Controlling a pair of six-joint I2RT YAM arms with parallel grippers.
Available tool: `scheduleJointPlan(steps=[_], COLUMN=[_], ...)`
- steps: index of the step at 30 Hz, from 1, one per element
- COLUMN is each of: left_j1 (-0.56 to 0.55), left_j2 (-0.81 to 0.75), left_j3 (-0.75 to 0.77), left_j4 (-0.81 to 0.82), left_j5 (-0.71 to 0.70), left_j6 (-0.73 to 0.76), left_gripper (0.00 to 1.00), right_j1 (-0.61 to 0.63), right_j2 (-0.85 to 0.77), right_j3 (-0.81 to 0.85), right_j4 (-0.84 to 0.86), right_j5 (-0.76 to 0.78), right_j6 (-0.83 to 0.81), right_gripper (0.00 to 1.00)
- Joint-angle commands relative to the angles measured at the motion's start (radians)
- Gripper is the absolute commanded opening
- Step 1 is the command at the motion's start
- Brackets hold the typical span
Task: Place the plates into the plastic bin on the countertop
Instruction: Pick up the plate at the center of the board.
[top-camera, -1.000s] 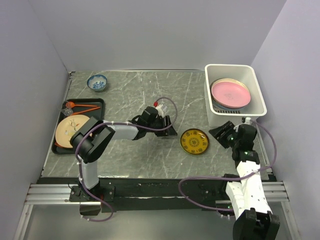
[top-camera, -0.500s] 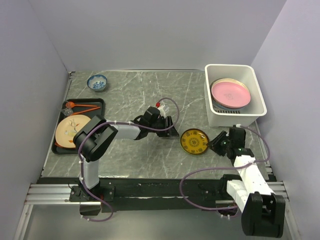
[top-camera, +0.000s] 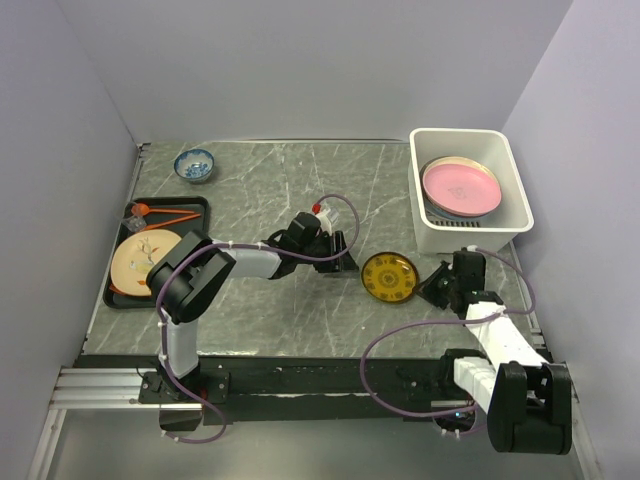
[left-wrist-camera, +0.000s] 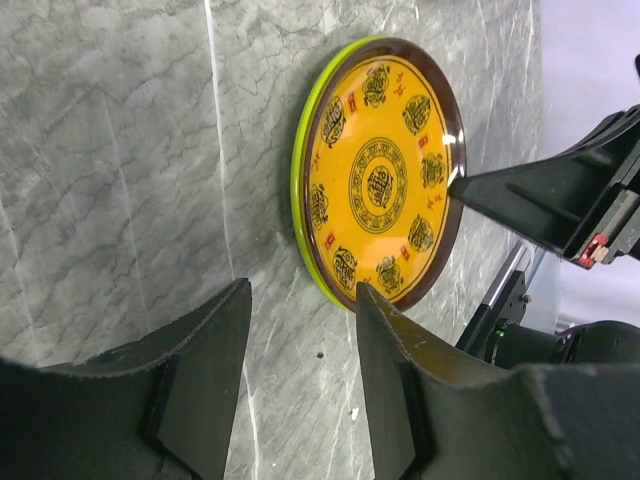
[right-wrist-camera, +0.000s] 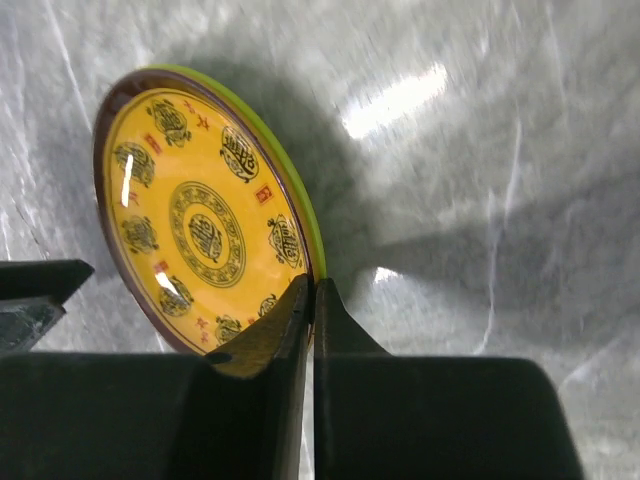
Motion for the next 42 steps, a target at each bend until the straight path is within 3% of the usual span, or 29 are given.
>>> scheduleJointPlan(steps=[1, 21, 36, 42], left_j1=[-0.005, -0.001, 0.005, 0.006], left_j2=[-0.003, -0.072, -0.108, -0.171], left_j3=[0.024, -0.011, -0.063, -0.078], left_j4=[0.026, 0.039, 0.171, 0.131], left_j5=[0.018, -0.016, 0.062, 0.035], left_j6=[0.009, 0.009, -0.031, -0.018], left_gripper=[0.51, 0.52, 0.53, 0.55], right_j1=[0.013, 0.015, 0.016, 0.016], right_j2=[-0.021, -0.181, -0.288, -0.288], right_j3=[0.013, 0.084, 0.11, 0.133], right_j4=[0.025, -0.042, -0.102, -0.136], right_j5=[0.025, -0.023, -0.033, -0.012], right_j6=[-0.004, 0.005, 0.025, 0.018], right_gripper=[0.03, 0.0, 0.0, 0.0])
